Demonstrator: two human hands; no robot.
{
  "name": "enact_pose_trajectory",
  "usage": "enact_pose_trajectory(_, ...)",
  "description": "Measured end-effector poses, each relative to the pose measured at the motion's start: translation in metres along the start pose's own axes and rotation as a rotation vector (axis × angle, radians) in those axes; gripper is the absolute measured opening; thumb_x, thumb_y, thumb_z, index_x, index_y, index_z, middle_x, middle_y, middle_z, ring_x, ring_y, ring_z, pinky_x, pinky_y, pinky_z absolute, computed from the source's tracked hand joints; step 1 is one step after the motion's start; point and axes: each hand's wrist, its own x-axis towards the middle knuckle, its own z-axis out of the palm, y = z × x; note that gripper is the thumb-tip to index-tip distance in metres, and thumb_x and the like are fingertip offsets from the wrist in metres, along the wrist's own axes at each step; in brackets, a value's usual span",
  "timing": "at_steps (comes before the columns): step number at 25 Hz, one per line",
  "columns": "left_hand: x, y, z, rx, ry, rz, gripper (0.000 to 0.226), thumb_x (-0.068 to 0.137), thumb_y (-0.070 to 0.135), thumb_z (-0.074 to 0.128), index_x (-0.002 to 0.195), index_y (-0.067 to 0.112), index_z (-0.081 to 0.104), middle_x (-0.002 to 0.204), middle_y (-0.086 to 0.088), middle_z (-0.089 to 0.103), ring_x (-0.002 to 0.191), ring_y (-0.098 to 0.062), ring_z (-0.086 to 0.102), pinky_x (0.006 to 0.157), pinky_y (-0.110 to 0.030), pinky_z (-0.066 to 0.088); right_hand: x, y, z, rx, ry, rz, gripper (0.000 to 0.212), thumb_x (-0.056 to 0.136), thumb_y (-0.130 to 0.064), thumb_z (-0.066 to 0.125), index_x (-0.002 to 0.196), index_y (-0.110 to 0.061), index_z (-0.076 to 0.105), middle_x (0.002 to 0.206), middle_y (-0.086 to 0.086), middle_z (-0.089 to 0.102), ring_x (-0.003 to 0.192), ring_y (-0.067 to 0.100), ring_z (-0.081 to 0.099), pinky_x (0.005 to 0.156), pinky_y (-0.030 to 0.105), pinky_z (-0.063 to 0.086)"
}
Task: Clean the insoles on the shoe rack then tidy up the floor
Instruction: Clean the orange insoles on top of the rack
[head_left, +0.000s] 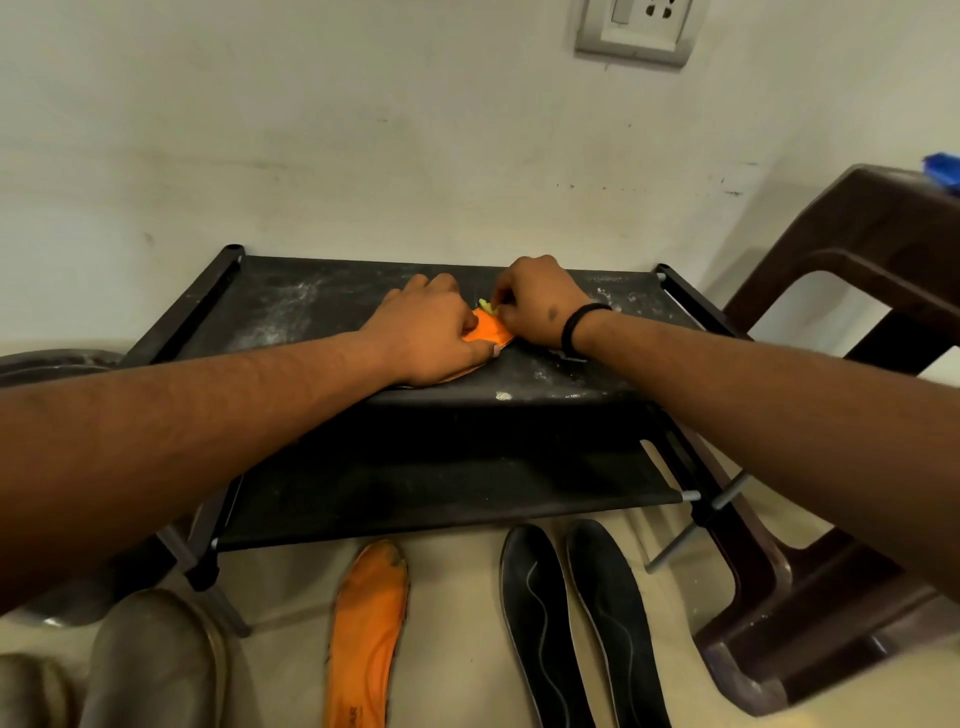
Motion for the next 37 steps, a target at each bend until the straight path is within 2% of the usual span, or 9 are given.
enact_pose_trajectory(4, 0.001, 0.000, 0.001, -0.006, -0.005, 0.000, 0.056, 0.091, 0.065, 0.049, 0.115, 0.020, 0.073, 0.123, -0.009, 0.052, 0.113, -0.028, 0.045, 0.094, -0.044, 0.042, -0.011, 0.001, -0.007, -0.090, -0.059, -0.104, 0.020, 0.086, -0.015, 0.061, 0.100, -0.011, 0.075, 0.099, 0.009, 0.073, 0.089, 0.026, 0.066, 0.082, 0.040, 0.056)
enact_pose_trajectory(9, 0.003, -0.001, -0.001, -0.008, -0.017, -0.003, 0.063, 0.089, 0.069, 0.050, 0.128, 0.023, 0.067, 0.127, -0.010, 0.054, 0.118, -0.030, 0.048, 0.099, -0.046, 0.043, 0.010, 0.024, -0.010, -0.239, 0.059, 0.160, 0.019, 0.089, -0.021, 0.059, 0.103, -0.016, 0.070, 0.101, 0.010, 0.068, 0.094, 0.032, 0.062, 0.088, 0.044, 0.048)
enact_pose_trajectory(14, 0.007, -0.005, 0.002, -0.246, 0.115, -0.101, 0.088, 0.050, 0.088, 0.053, 0.084, 0.011, 0.078, 0.082, -0.012, 0.074, 0.076, -0.022, 0.066, 0.072, -0.048, 0.056, 0.019, -0.001, 0.003, -0.051, 0.067, 0.151, 0.017, 0.089, -0.025, 0.061, 0.101, -0.017, 0.070, 0.102, 0.009, 0.069, 0.095, 0.031, 0.063, 0.088, 0.044, 0.052)
enact_pose_trajectory(18, 0.003, -0.004, 0.001, -0.241, 0.212, -0.183, 0.070, 0.056, 0.076, 0.076, 0.059, 0.007, 0.064, 0.050, -0.004, 0.054, 0.052, -0.017, 0.053, 0.051, -0.037, 0.044, 0.013, -0.025, 0.006, 0.058, -0.042, -0.049, 0.016, 0.084, -0.017, 0.062, 0.095, -0.017, 0.074, 0.097, 0.005, 0.072, 0.089, 0.023, 0.066, 0.081, 0.038, 0.057)
enact_pose_trajectory(22, 0.001, -0.003, -0.002, -0.167, 0.206, -0.233, 0.081, 0.045, 0.093, 0.056, 0.069, 0.018, 0.075, 0.064, 0.001, 0.067, 0.065, -0.015, 0.063, 0.064, -0.038, 0.058, 0.018, -0.011, -0.004, -0.058, -0.022, -0.013, 0.014, 0.087, -0.023, 0.064, 0.098, -0.020, 0.073, 0.102, 0.004, 0.071, 0.094, 0.025, 0.064, 0.084, 0.040, 0.053)
enact_pose_trajectory(26, 0.003, -0.004, 0.000, -0.150, 0.188, -0.237, 0.079, 0.049, 0.093, 0.058, 0.077, 0.022, 0.077, 0.075, 0.004, 0.071, 0.074, -0.014, 0.065, 0.070, -0.039, 0.059, 0.019, 0.005, -0.004, -0.118, 0.052, 0.125, 0.018, 0.089, -0.022, 0.061, 0.102, -0.017, 0.072, 0.104, 0.008, 0.070, 0.095, 0.029, 0.063, 0.085, 0.040, 0.051)
enact_pose_trajectory(30, 0.001, -0.005, -0.002, -0.166, 0.192, -0.233, 0.070, 0.053, 0.088, 0.066, 0.069, 0.019, 0.071, 0.064, 0.003, 0.064, 0.066, -0.014, 0.061, 0.059, -0.032, 0.052, 0.007, -0.018, 0.001, 0.055, -0.052, -0.082, 0.019, 0.087, -0.014, 0.062, 0.100, -0.012, 0.076, 0.101, 0.007, 0.073, 0.092, 0.022, 0.066, 0.083, 0.033, 0.054)
enact_pose_trajectory(33, 0.000, -0.003, -0.001, -0.155, 0.199, -0.233, 0.070, 0.055, 0.086, 0.067, 0.064, 0.016, 0.067, 0.058, 0.001, 0.058, 0.061, -0.015, 0.057, 0.053, -0.030, 0.045, 0.005, -0.018, 0.000, 0.074, -0.054, -0.116, 0.017, 0.086, -0.016, 0.064, 0.098, -0.013, 0.076, 0.099, 0.004, 0.074, 0.089, 0.019, 0.067, 0.082, 0.032, 0.055)
enact_pose_trajectory(37, 0.003, -0.006, 0.002, -0.161, 0.197, -0.224, 0.083, 0.048, 0.092, 0.056, 0.077, 0.017, 0.079, 0.073, 0.001, 0.072, 0.071, -0.014, 0.065, 0.068, -0.039, 0.059, 0.013, 0.006, -0.003, -0.158, 0.055, 0.076, 0.018, 0.088, -0.025, 0.062, 0.100, -0.019, 0.073, 0.100, 0.006, 0.071, 0.092, 0.028, 0.064, 0.087, 0.043, 0.052)
